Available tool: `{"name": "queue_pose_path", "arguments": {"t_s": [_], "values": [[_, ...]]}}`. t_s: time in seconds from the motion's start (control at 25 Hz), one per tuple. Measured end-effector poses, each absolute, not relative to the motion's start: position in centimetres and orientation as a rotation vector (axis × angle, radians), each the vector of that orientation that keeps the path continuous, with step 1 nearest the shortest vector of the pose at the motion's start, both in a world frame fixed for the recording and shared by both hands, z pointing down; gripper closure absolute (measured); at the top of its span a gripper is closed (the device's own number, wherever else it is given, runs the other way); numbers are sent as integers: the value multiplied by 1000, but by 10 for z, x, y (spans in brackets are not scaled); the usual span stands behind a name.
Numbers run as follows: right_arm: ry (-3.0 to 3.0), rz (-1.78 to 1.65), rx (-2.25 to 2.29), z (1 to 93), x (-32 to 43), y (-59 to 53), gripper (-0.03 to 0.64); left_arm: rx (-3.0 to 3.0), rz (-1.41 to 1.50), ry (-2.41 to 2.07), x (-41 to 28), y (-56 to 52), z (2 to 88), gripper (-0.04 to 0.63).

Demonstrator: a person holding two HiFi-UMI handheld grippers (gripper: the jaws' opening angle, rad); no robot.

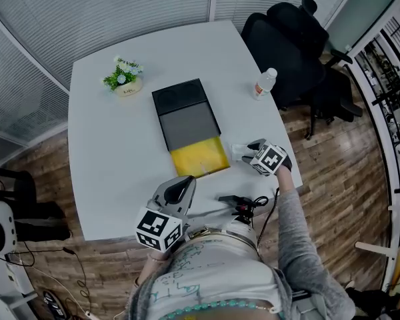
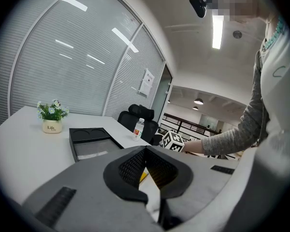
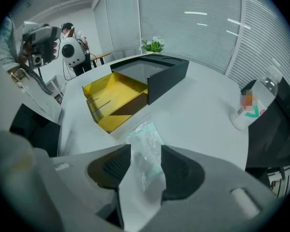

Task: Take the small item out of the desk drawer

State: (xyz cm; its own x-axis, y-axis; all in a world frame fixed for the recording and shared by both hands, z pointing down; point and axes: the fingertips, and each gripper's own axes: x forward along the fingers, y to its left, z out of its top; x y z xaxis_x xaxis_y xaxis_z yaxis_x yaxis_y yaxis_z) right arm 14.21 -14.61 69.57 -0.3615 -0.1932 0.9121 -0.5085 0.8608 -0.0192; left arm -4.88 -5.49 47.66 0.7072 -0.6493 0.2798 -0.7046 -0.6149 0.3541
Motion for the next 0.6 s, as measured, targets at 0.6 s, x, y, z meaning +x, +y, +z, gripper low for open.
{"name": "queue_pose_path", "arguments": {"t_s": [0.6], "values": [[-1936, 348, 516, 699, 145, -141, 430, 2468, 174, -1057, -49, -54, 480, 598]]}}
